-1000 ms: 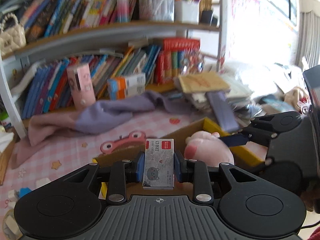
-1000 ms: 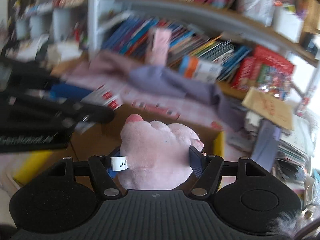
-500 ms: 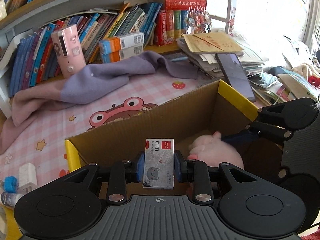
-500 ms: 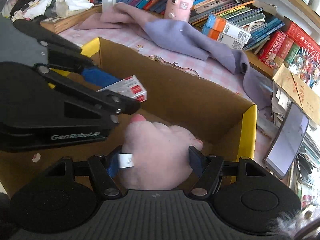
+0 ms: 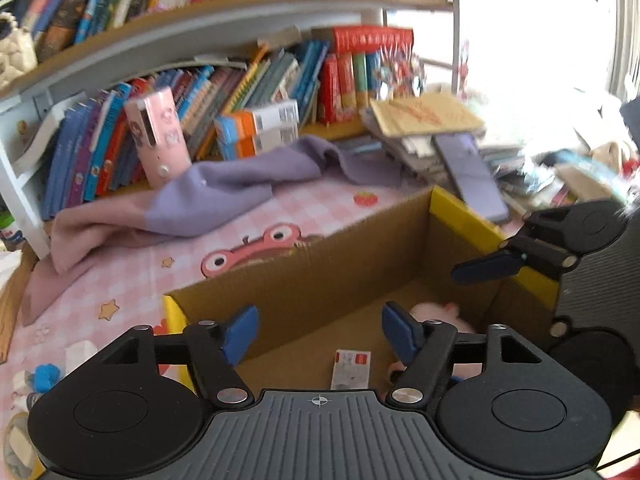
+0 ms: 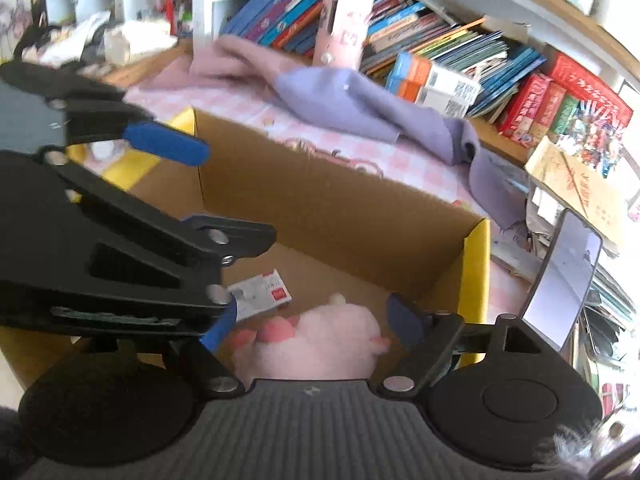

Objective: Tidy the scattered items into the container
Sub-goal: 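Lower the pig and card into the box and open both tools, then withdraw both tools from the box back over the table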

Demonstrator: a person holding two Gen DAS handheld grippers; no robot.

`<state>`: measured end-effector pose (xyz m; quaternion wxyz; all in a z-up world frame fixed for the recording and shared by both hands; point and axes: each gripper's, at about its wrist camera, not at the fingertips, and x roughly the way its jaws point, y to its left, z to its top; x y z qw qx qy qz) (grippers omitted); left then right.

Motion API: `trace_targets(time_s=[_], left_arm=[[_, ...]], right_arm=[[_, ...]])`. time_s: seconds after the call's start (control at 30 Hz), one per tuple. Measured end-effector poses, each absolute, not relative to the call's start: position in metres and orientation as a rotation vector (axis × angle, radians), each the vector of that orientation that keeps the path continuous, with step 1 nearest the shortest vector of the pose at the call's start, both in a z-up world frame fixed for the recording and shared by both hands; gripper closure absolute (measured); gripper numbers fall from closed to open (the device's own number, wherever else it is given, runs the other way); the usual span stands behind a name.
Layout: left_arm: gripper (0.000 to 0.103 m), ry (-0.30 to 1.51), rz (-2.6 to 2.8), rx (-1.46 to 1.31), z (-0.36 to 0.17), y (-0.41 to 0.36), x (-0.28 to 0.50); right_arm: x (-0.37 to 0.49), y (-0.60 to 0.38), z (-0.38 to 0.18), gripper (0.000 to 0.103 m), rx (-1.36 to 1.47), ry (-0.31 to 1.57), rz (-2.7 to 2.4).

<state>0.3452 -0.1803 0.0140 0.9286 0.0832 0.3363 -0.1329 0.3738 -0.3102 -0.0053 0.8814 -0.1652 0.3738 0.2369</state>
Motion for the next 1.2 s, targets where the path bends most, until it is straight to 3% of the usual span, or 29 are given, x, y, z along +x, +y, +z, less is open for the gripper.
trace_targets(time_s=[0.43,1.2], left_arm=[[0.015,0.547,-0.190,0.064,0.057,-0.138,0.276],[0.014,0.507,-0.050,0.036,0.044,-0.050,0.145]], right_arm=[[0.321,-0.319,0.044,0.021,-0.185,0.614,0.387],[0.189,-0.267,0.047,0.019,-0.044,0.464,0.178]])
